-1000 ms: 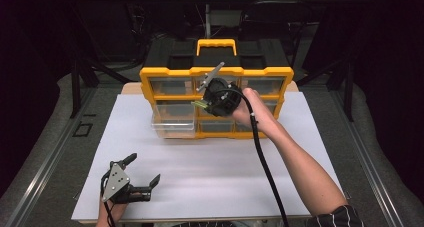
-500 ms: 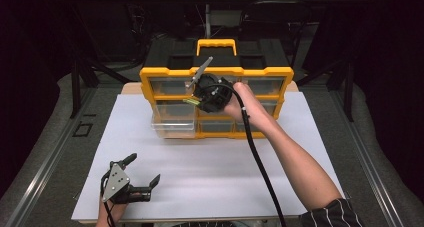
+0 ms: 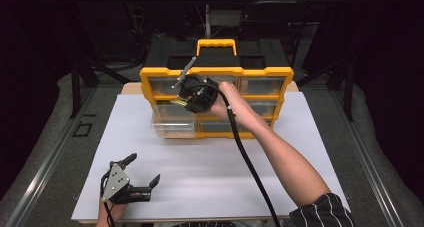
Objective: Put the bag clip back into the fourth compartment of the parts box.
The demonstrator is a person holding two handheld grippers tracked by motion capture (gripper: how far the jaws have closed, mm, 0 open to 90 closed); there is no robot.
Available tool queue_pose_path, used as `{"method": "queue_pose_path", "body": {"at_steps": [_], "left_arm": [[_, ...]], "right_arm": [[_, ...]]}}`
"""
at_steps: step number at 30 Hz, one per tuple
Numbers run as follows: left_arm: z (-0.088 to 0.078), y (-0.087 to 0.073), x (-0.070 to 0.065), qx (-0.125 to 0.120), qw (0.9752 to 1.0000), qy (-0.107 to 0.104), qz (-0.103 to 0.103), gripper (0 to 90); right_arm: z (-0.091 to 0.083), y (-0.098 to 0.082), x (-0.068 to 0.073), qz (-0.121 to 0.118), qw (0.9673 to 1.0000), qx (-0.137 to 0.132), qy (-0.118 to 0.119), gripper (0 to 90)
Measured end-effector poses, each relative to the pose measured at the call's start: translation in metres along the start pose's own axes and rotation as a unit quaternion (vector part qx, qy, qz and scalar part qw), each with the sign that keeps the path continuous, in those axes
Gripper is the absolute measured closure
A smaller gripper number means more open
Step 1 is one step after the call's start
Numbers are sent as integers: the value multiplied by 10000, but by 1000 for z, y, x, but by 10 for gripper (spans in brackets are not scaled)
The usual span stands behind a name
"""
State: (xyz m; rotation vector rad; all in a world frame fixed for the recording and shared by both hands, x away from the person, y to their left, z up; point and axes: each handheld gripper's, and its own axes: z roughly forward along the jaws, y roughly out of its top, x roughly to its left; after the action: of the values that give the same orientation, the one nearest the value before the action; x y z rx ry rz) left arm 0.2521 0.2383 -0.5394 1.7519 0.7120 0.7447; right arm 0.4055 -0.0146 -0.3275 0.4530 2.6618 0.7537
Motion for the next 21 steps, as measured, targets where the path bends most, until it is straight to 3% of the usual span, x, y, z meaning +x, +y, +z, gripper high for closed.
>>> {"method": "queue_pose_path", "body": {"at_steps": [21], "left_arm": [[1,0,-1,2,10000,-21,15,4]], "right_arm": [[24,9,11,-31,9997,18,227,791]]}}
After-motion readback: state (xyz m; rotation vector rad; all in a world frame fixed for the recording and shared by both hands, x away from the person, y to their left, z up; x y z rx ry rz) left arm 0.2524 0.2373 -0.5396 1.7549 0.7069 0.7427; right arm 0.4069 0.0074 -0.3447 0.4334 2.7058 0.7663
